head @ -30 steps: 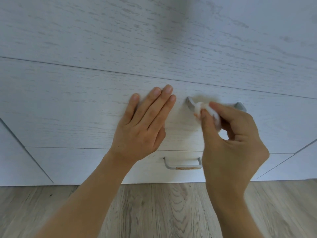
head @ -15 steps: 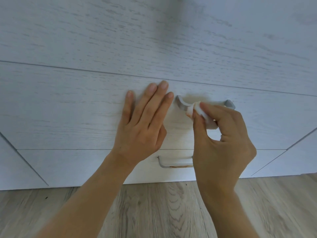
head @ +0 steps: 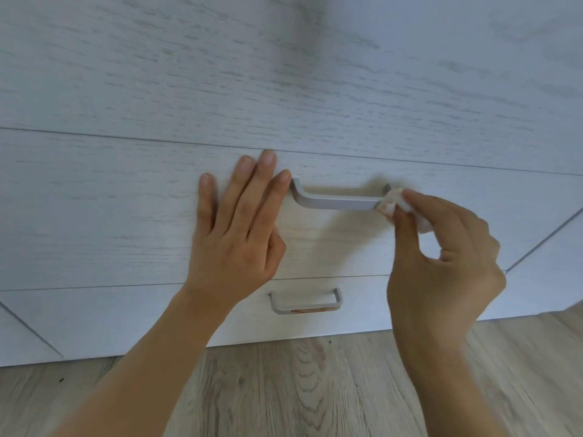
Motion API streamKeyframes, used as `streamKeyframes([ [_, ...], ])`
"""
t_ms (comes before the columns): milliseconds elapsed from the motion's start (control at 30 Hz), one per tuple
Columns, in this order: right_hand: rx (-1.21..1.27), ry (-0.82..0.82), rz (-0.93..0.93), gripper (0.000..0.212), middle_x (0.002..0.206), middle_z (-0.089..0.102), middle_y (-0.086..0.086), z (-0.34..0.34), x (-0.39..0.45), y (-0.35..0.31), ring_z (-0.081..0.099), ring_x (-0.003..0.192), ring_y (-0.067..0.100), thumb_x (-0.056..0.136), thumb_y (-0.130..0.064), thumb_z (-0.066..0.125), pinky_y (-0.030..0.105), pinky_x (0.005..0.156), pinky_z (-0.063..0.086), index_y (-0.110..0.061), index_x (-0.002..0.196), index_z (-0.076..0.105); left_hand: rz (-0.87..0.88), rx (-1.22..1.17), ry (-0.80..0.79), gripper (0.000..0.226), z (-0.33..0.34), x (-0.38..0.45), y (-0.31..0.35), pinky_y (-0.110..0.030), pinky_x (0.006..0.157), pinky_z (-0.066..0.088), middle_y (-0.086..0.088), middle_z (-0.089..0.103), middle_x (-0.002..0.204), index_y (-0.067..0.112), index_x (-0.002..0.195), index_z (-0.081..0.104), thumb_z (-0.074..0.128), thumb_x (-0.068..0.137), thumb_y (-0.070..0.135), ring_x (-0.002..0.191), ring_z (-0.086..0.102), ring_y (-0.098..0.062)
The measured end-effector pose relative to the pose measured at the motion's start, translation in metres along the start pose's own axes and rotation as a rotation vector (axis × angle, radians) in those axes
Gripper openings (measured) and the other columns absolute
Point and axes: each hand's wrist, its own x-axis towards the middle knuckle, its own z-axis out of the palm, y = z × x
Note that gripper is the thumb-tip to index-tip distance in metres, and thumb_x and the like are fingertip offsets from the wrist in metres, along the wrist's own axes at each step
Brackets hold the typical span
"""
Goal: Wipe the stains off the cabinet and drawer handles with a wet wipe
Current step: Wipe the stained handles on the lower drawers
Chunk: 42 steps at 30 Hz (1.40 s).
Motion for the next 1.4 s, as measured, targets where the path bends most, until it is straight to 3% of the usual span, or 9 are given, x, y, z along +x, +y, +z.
streamKeyframes([
  [133, 0.158, -0.102, 0.185, 0.022, 0.091, 0.055, -0.031, -0.002, 0.013, 0.001, 0.055, 0.083, -0.002, 0.088, -0.020, 0.065, 0.009, 0.081, 0.039, -0.040, 0.093, 0.058, 0.000, 0.013, -0.005, 0.062, 0.002, -0.001, 0.000, -0.045, 0.118, 0.002, -0.013, 0.027, 0.148, 0.004, 0.144, 0.027, 0.043, 0.085, 0.006, 0.147, 0.001, -0.017],
  [300, 0.226, -0.155, 0.221, 0.021, 0.087, 0.058, -0.029, -0.002, 0.010, 0.000, 0.055, 0.084, -0.014, 0.089, -0.014, 0.065, 0.002, 0.078, 0.038, -0.033, 0.097, 0.062, 0.004, 0.023, -0.008, 0.061, 0.004, -0.002, 0.000, -0.045, 0.118, 0.001, -0.013, 0.026, 0.148, 0.004, 0.145, 0.027, 0.042, 0.086, 0.007, 0.147, -0.001, -0.017],
  [600, 0.087, -0.227, 0.068, 0.019, 0.094, 0.062, -0.009, -0.025, -0.033, 0.012, 0.062, 0.085, 0.017, 0.084, -0.006, 0.068, 0.027, 0.068, 0.049, -0.017, 0.099, 0.069, 0.051, -0.041, -0.065, 0.061, -0.003, -0.037, -0.005, -0.046, 0.119, 0.008, -0.015, 0.024, 0.150, -0.002, 0.143, 0.028, 0.051, 0.087, 0.005, 0.147, 0.007, -0.022],
  [833, 0.036, -0.354, 0.154, 0.018, 0.092, 0.058, -0.014, -0.027, -0.079, 0.032, 0.046, 0.085, -0.003, 0.083, -0.016, 0.064, 0.037, 0.064, 0.050, -0.015, 0.100, 0.070, 0.189, -0.072, -0.278, 0.062, -0.011, -0.093, -0.009, -0.049, 0.118, 0.010, -0.013, 0.018, 0.156, 0.002, 0.148, 0.023, 0.043, 0.094, 0.025, 0.146, 0.013, -0.025],
  [933, 0.014, -0.387, 0.153, 0.017, 0.093, 0.056, -0.014, -0.023, -0.091, 0.038, 0.049, 0.084, 0.000, 0.081, -0.009, 0.070, 0.036, 0.063, 0.049, -0.012, 0.098, 0.071, 0.182, -0.052, -0.316, 0.064, -0.007, -0.100, -0.003, -0.050, 0.118, 0.006, -0.010, 0.004, 0.160, 0.005, 0.149, 0.021, 0.043, 0.094, 0.031, 0.147, 0.007, -0.024],
  [1067, -0.015, -0.439, 0.235, 0.023, 0.093, 0.057, -0.013, -0.019, -0.098, 0.045, 0.062, 0.083, 0.021, 0.078, -0.004, 0.072, 0.016, 0.066, 0.041, -0.011, 0.100, 0.070, 0.145, -0.013, -0.317, 0.069, 0.002, -0.104, 0.006, -0.052, 0.117, -0.002, -0.011, -0.007, 0.159, 0.008, 0.151, 0.015, 0.040, 0.096, 0.040, 0.147, -0.002, -0.025],
  [1133, -0.012, -0.457, 0.237, 0.021, 0.093, 0.058, -0.011, -0.016, -0.100, 0.050, 0.063, 0.084, 0.023, 0.078, -0.003, 0.072, 0.020, 0.066, 0.044, -0.010, 0.098, 0.071, 0.131, 0.001, -0.316, 0.070, 0.006, -0.107, 0.008, -0.051, 0.117, -0.005, -0.010, -0.010, 0.159, 0.010, 0.152, 0.008, 0.036, 0.097, 0.044, 0.147, -0.006, -0.025],
  [1267, -0.002, -0.482, 0.284, 0.017, 0.089, 0.056, -0.022, -0.011, -0.100, 0.057, 0.052, 0.090, -0.007, 0.082, -0.007, 0.070, 0.044, 0.073, 0.052, -0.016, 0.096, 0.072, 0.138, 0.034, -0.310, 0.072, 0.013, -0.110, 0.006, -0.049, 0.115, -0.010, -0.009, -0.015, 0.158, 0.011, 0.153, 0.003, 0.030, 0.098, 0.050, 0.146, -0.011, -0.023],
  [1400, -0.014, -0.506, 0.237, 0.016, 0.087, 0.043, -0.039, -0.006, -0.100, 0.060, 0.037, 0.094, -0.031, 0.082, -0.008, 0.071, 0.038, 0.075, 0.045, -0.019, 0.092, 0.071, 0.144, 0.047, -0.286, 0.074, 0.017, -0.111, 0.005, -0.047, 0.115, -0.013, -0.008, -0.017, 0.158, 0.012, 0.153, 0.002, 0.028, 0.098, 0.054, 0.145, -0.014, -0.022],
])
